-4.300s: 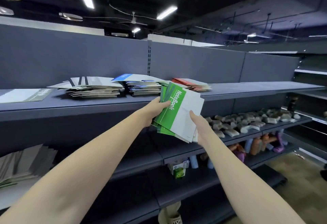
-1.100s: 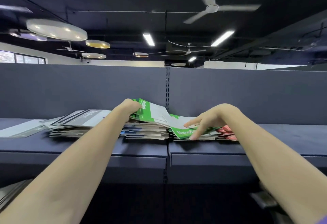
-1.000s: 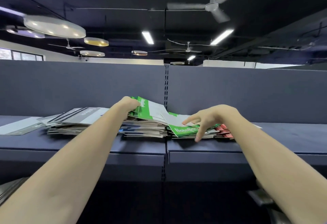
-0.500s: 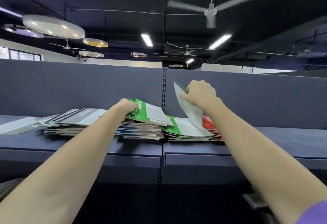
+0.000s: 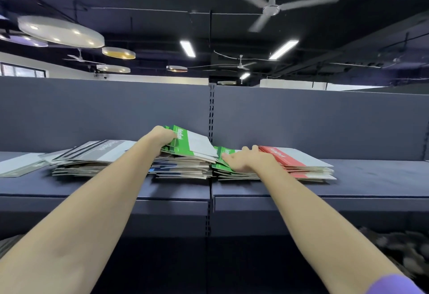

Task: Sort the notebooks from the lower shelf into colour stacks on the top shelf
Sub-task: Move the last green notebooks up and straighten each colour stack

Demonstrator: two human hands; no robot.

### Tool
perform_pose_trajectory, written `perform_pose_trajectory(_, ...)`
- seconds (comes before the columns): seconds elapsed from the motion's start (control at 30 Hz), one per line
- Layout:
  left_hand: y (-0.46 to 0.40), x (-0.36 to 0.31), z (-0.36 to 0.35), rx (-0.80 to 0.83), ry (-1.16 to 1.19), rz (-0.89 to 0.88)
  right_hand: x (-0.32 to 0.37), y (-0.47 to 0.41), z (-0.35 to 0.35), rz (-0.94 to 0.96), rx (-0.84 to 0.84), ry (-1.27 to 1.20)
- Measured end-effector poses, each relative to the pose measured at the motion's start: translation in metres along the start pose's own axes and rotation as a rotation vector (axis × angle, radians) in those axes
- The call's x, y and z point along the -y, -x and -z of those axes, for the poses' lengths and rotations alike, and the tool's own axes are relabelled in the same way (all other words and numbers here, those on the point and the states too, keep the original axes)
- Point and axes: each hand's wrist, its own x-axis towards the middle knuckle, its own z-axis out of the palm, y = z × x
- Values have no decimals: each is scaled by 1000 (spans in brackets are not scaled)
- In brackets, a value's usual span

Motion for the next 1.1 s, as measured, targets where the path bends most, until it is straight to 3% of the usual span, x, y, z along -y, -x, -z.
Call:
perform_pose_trajectory(0.2, 6, -1, 5, 11, 61, -1, -3, 1, -9, 56, -123, -87)
perform_pose_trajectory(0.5, 12, -8, 36, -31, 437, -16, -16, 2, -2, 122, 8, -172)
perform_pose_trajectory(0.63, 28, -29, 34, -16, 545, -16, -16, 2, 0, 133, -14, -132)
perform_pose_trajectory(0.73, 45, -45, 17, 72, 536, -2, -16, 1, 7, 190, -106, -468)
perform_pose_trajectory(0.83, 53, -53, -1, 132, 442, -20, -19, 2, 17, 3, -91, -1331)
perform_pose_trajectory(0.9, 56, -54, -12, 138, 360, -44, -25, 7, 22, -3, -13, -1624)
perform_pose_trajectory(1.03, 64, -54, -25, 152, 326, -71, -30, 16, 18, 46, -66, -1395)
perform_pose_trajectory(1.1, 66, -53, -27, 150, 312, -76, -31, 20, 17, 7, -119, -1404)
